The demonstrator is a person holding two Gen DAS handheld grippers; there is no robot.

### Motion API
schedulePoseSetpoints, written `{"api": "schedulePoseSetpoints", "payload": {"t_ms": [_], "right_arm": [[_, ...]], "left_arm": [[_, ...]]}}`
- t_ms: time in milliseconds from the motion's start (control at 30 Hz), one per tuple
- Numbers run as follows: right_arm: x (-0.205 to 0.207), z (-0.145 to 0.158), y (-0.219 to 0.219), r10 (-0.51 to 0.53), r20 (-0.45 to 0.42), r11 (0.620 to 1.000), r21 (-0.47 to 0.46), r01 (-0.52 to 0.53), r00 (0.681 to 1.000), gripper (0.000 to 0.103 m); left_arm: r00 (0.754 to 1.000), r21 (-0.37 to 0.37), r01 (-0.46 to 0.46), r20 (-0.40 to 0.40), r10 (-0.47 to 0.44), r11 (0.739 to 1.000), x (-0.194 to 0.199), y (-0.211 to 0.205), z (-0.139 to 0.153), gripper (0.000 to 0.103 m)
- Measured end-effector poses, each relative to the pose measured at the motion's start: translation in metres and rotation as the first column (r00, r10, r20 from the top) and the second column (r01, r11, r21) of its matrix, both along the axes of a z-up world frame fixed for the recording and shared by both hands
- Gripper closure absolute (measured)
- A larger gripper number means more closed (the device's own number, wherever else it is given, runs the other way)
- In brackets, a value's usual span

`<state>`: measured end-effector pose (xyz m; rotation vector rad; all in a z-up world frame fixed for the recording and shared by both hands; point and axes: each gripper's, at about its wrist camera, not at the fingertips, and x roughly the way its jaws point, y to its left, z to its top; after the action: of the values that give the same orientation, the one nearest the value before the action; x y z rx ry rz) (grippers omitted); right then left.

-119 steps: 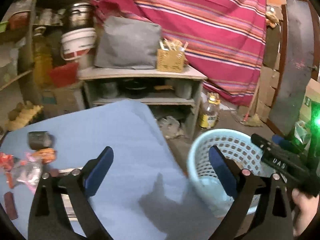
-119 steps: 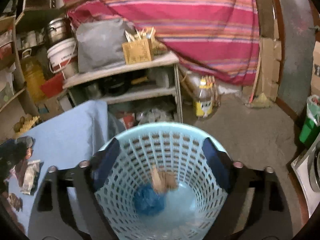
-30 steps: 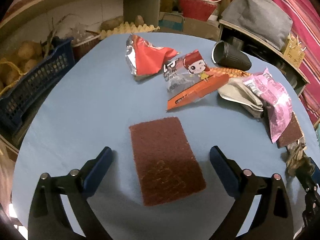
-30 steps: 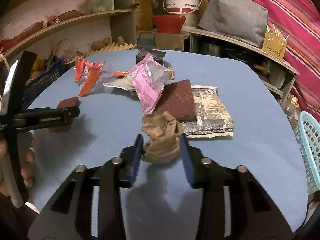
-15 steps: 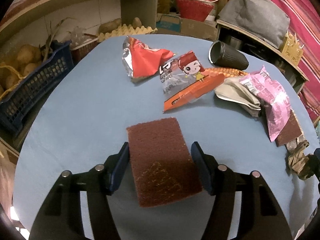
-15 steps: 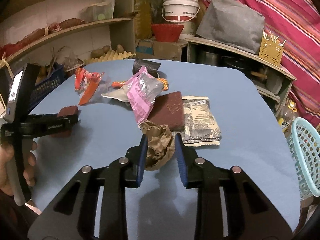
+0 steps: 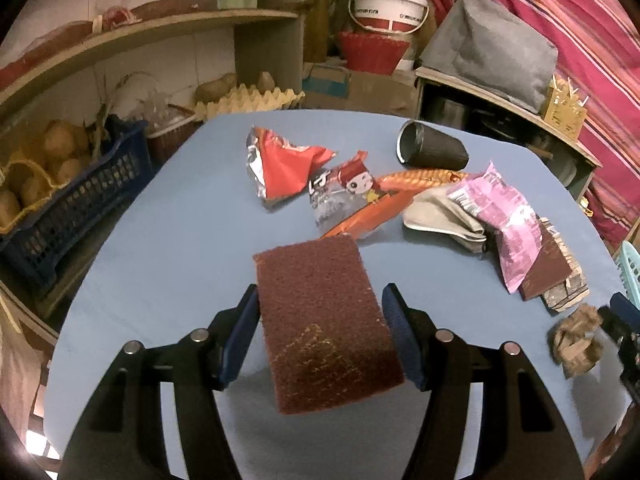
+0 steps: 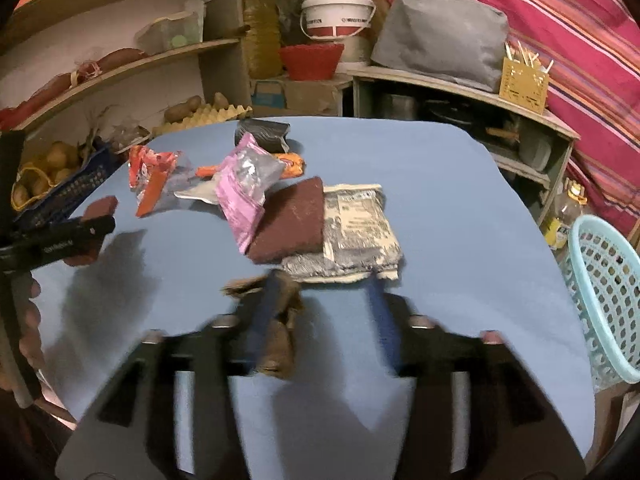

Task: Collect trash
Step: 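Lift both held items and carry them over the light blue basket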

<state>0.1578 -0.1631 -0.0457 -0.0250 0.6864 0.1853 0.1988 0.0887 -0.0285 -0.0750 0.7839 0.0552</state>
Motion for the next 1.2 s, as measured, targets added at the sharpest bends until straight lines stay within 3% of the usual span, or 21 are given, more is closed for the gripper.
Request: {"api": "schedulePoseSetpoints", "payload": {"t_ms": [67, 200, 400, 733, 1200], "right_arm": [[0.000, -0.005, -0.001, -0.005, -0.015, 1.000, 0.008, 0.005, 1.000, 0.024], [0.000, -0.013, 0.008, 0.043, -0.048, 0.999, 0.016, -0.043, 0.998, 0.022], [-0.002, -0.021, 0.034, 0.086, -0.045, 0.995, -0.054, -0.088, 0.995, 0.023], [0.009, -0.031, 0.051, 0.148, -0.077, 0.986, -0.065, -0.153, 0.986, 0.070], [0.007, 0.000, 0.020, 0.097, 0.004, 0.994, -0.052, -0.097, 0.995, 0.072]], "left_arm": [[1.000, -0.001, 0.000, 0.002, 0.000, 1.000, 0.000, -0.001, 0.002, 0.041], [1.000, -0.003, -0.001, 0.011, 0.001, 1.000, -0.001, 0.000, 0.005, 0.041], [1.000, 0.004, -0.010, 0.021, 0.010, 1.000, -0.003, 0.003, 0.008, 0.041], [0.999, 0.012, -0.017, 0.035, 0.017, 1.000, -0.007, 0.007, 0.012, 0.041], [0.998, 0.012, -0.003, 0.056, 0.002, 1.000, -0.006, -0.012, 0.019, 0.041]]}}
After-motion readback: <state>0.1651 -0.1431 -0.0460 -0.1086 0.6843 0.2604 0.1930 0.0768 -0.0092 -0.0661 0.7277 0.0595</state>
